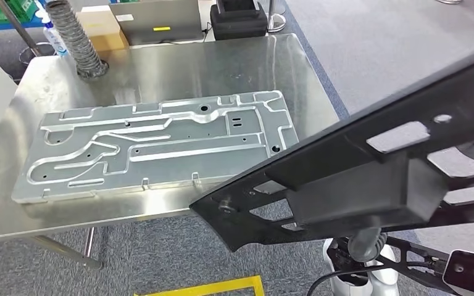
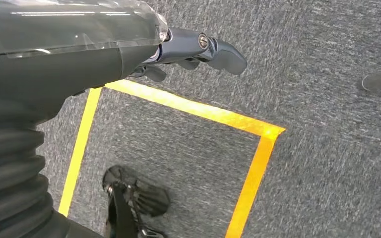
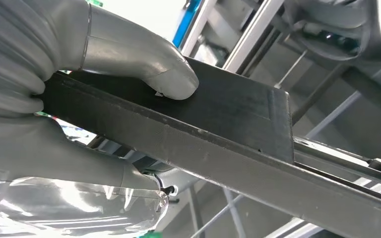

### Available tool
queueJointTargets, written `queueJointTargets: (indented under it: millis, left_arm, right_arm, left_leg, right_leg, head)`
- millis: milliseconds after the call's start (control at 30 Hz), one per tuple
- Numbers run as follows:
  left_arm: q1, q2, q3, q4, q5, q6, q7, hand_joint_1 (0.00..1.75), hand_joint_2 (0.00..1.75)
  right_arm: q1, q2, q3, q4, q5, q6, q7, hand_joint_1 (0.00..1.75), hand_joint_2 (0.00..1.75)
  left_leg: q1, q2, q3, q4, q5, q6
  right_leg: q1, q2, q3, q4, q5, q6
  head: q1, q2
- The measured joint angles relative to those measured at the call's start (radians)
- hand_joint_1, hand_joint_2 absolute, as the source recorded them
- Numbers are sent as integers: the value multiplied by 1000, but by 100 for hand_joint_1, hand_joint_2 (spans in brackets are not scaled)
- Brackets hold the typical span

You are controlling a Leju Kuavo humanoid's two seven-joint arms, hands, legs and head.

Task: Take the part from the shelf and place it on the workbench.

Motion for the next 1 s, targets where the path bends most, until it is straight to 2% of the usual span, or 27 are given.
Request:
queueJointTargets:
  millis: [33,67,133,167,200,300,367,400,467,500,533,567,633,667,700,767,833,867,933,1000]
  left_arm:
    - [3,0,2,0,-2,-3,0,0,175]
    - [4,0,3,0,-5,-5,-1,0,175]
    - [4,2,4,0,-12,-9,-2,0,175]
    - [3,2,4,0,-13,-11,-3,0,175]
    - [2,3,4,0,-14,-13,-5,0,175]
    - [-3,3,3,0,-18,-18,-13,0,175]
    - [-8,3,3,0,-21,-17,-15,0,175]
    - [-9,3,3,0,-21,-16,-16,0,175]
    - [-10,3,3,0,-22,-16,-19,0,175]
    - [-10,2,3,0,-23,-16,-21,0,175]
    - [-9,2,3,0,-24,-16,-21,0,175]
    - [-10,1,3,0,-25,-16,-22,0,175]
    - [-12,0,2,0,-28,-16,-24,0,175]
    - [-14,-2,2,0,-28,-16,-25,0,175]
    - [-15,-3,2,0,-29,-17,-27,0,175]
    - [-16,-6,2,0,-29,-17,-28,0,175]
    - [-15,-7,2,0,-29,-18,-29,0,175]
    - [-16,-8,2,0,-30,-19,-30,0,175]
    - [-16,-7,2,0,-30,-22,-32,0,175]
    - [-16,-7,2,0,-33,-22,-30,0,175]
  right_arm:
    - [-1,-1,5,3,9,-28,0,175,175]
    - [-5,-1,9,10,19,-57,0,175,175]
    - [-28,-3,10,38,30,-93,1,175,175]
    - [-46,-3,5,58,32,-99,1,175,175]
    - [-64,-4,-2,78,37,-104,1,175,175]
    - [-125,-12,-30,139,57,-145,1,175,175]
    - [-175,-26,-52,180,64,-176,2,175,175]
    - [-196,-34,-62,197,70,-192,1,175,175]
    - [-227,-49,-78,232,113,-254,0,175,175]
    - [-241,-58,-82,254,153,-309,0,175,175]
    - [-261,-68,-83,284,205,-382,2,175,175]
    - [-291,-80,-82,322,262,-464,6,175,175]
    - [-372,-107,-80,413,378,-625,22,175,175]
    - [-412,-119,-78,457,420,-681,29,175,175]
    - [-445,-129,-76,493,448,-716,34,175,175]
    - [-486,-142,-70,546,467,-741,38,175,175]
    - [-507,-149,-62,577,484,-757,47,175,175]
    - [-519,-151,-54,591,511,-776,60,175,175]
    - [-558,-155,-28,631,622,-840,111,175,175]
    - [-615,-159,21,693,792,-897,180,175,175]
  left_leg:
    - [2,0,-27,16,19,-3]
    - [3,0,-35,-8,60,-5]
    - [5,1,-9,-132,165,-5]
    - [4,1,9,-192,196,-2]
    - [2,1,22,-228,210,3]
    - [-3,0,31,-246,198,24]
    - [-1,-1,36,-251,194,34]
    - [1,-1,39,-254,191,39]
    - [1,-1,43,-255,185,45]
    - [0,-1,45,-255,181,46]
    - [0,-2,49,-254,177,47]
    - [0,-2,54,-253,173,46]
    - [0,-3,68,-252,164,43]
    - [-2,-5,72,-252,161,40]
    - [-3,-6,73,-252,159,37]
    - [-4,-9,72,-255,158,27]
    - [-4,-9,73,-254,152,16]
    - [-4,-9,67,-237,140,11]
    - [-2,-8,22,-139,91,4]
    - [-1,-8,-50,-5,42,-2]
  right_leg:
    - [0,1,12,0,-10,1]
    - [-1,3,27,0,-21,3]
    - [-1,4,56,3,-45,9]
    - [0,6,65,5,-57,14]
    - [1,7,71,7,-64,20]
    - [2,8,74,9,-76,36]
    - [-2,7,61,41,-97,48]
    - [-4,6,35,88,-118,54]
    - [-7,5,-56,236,-166,62]
    - [-8,5,-102,298,-176,64]
    - [-9,5,-134,327,-165,65]
    - [-9,5,-143,312,-130,64]
    - [-8,5,-111,183,-27,55]
    - [-5,5,-90,116,10,49]
    - [-2,5,-73,68,30,43]
    - [3,6,-64,39,30,37]
    - [-1,5,-59,29,29,30]
    - [-4,4,-55,25,30,24]
    - [-7,2,-48,19,29,15]
    - [-6,5,-47,20,26,10]
  head:
    - [0,0]
    - [0,0]
    - [0,0]
    - [0,0]
    - [0,0]
    - [0,0]
    - [0,0]
    - [0,0]
    - [0,0]
    - [0,0]
    - [0,0]
    - [0,0]
    - [0,0]
    - [0,0]
    - [0,0]
    - [0,0]
    - [1,0]
    - [0,0]
    - [0,0]
    - [0,0]
